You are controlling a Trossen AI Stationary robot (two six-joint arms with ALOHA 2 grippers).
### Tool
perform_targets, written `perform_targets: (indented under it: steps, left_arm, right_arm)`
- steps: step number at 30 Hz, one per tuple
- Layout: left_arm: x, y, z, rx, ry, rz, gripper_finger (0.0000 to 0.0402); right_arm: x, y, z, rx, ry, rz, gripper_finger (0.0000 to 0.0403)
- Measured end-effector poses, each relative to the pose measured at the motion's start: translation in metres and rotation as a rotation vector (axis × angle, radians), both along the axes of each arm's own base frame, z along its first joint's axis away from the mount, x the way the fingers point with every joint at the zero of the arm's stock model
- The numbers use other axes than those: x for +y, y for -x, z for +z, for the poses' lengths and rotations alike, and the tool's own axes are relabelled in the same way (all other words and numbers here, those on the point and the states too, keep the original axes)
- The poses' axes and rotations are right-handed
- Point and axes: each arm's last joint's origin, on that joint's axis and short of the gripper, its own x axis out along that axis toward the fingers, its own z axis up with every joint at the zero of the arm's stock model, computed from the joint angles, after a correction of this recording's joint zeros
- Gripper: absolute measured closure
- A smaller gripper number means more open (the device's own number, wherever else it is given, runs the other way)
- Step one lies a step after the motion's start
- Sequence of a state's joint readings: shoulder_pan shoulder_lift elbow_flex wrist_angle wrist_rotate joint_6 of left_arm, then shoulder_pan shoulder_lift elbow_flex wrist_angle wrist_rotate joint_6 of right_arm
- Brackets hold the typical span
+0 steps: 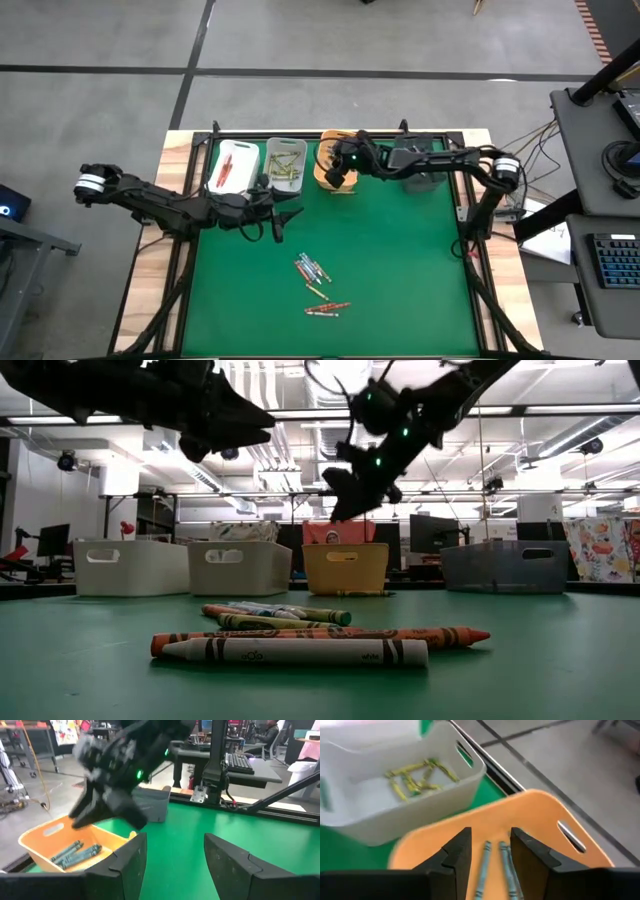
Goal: Sort crayons
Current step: Put the green crayon into the gray bin
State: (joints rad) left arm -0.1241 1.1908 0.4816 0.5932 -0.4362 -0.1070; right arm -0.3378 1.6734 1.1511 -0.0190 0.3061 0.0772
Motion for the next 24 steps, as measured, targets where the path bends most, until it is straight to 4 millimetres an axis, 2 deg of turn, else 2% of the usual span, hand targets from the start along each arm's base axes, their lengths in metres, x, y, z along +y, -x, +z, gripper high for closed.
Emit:
perform_targets:
  steps: [5, 10, 17, 24]
  left_arm:
    - [0.0, 0.001, -0.003, 0.028, 0.03, 0.004, 0.0222]
    - [-0.003, 0.001, -0.004, 0.03, 0.037, -0.009, 0.0222]
    - [-0.009, 0.002, -0.004, 0.034, 0.036, -0.033, 0.0222]
    - [-0.009, 0.002, -0.004, 0.032, 0.04, -0.035, 0.0222]
  right_arm:
    - [0.027, 0.002, 0.019, 0.001, -0.006, 0.119, 0.0278]
    - [0.06, 0.013, 0.03, 0.044, -0.091, 0.356, 0.0286]
    - [0.094, 0.044, 0.02, 0.097, -0.118, 0.456, 0.0298]
    - [0.101, 0.077, -0.015, 0.126, -0.154, 0.425, 0.0297]
